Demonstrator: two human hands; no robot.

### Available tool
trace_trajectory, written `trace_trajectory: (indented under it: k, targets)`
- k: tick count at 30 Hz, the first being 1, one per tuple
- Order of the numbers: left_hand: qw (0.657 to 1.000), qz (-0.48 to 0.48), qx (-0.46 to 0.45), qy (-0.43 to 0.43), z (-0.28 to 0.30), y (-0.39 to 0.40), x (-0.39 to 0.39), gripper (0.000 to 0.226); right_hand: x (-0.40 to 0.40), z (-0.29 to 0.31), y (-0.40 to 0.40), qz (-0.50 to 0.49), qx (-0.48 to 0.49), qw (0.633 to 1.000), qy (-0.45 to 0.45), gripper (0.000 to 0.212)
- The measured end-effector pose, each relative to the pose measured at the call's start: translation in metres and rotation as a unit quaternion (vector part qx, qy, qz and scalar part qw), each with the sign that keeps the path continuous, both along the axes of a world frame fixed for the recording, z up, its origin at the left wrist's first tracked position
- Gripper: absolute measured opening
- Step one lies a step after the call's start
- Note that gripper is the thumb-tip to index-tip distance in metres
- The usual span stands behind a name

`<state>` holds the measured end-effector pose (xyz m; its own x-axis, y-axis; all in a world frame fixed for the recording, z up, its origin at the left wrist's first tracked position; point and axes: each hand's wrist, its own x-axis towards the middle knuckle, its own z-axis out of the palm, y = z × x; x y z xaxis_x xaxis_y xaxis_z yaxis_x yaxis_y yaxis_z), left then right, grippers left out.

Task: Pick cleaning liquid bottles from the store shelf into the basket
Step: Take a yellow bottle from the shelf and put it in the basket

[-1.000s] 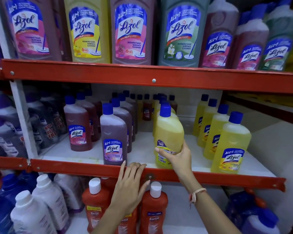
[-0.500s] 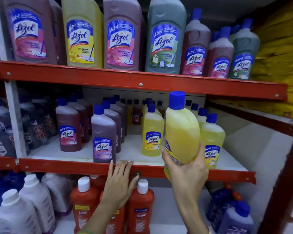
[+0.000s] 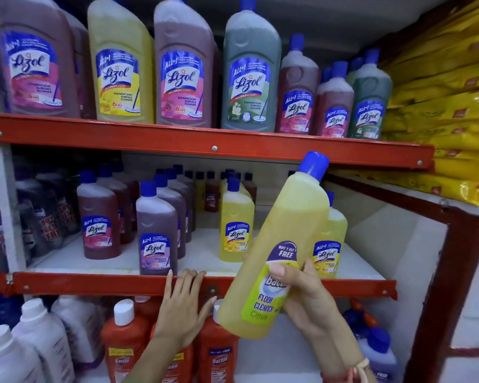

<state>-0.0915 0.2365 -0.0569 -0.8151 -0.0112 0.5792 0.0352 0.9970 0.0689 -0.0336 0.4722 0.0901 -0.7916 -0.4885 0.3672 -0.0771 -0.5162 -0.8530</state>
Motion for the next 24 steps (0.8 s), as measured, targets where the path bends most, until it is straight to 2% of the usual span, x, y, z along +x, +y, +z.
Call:
trace_trajectory:
  k: [5, 11, 13, 15, 17, 19, 20, 22, 24]
  targets:
    - [1.0, 0.004, 0.008, -0.013, 0.001, 0.001, 0.001, 0.075, 0.0, 0.004, 0.005, 0.081, -0.017, 0.995, 0.055, 0.059]
    - [0.999, -0.014, 0.008, -0.032, 0.001, -0.001, -0.001, 0.075, 0.001, 0.004, 0.006, 0.063, 0.02, 0.994, 0.084, 0.058]
    - [0.997, -0.039, 0.025, -0.056, 0.008, -0.002, 0.004, 0.081, 0.001, 0.004, 0.006, 0.046, 0.033, 0.995, 0.084, 0.057]
    - [0.994, -0.068, 0.072, -0.042, 0.018, -0.002, 0.008, 0.091, 0.001, 0.004, 0.007, 0.019, 0.058, 0.994, 0.088, 0.052]
    - [0.966, -0.111, 0.23, -0.048, 0.04, 0.005, 0.021, 0.085, 0.0, 0.002, 0.009, -0.017, 0.086, 0.992, 0.095, 0.046]
    - [0.911, -0.163, 0.379, -0.022, 0.071, 0.015, 0.039, 0.061, -0.001, -0.001, 0.011, -0.045, 0.109, 0.987, 0.105, 0.045]
    - [0.884, -0.203, 0.421, 0.009, 0.088, 0.02, 0.049, 0.058, -0.002, -0.004, 0.011, -0.056, 0.119, 0.985, 0.109, 0.047]
    - [0.85, -0.285, 0.441, 0.048, 0.122, 0.03, 0.069, 0.065, -0.003, -0.009, 0.009, -0.08, 0.139, 0.981, 0.112, 0.051]
    - [0.846, -0.335, 0.414, 0.04, 0.148, 0.039, 0.084, 0.068, -0.004, -0.017, 0.003, -0.091, 0.152, 0.977, 0.116, 0.051]
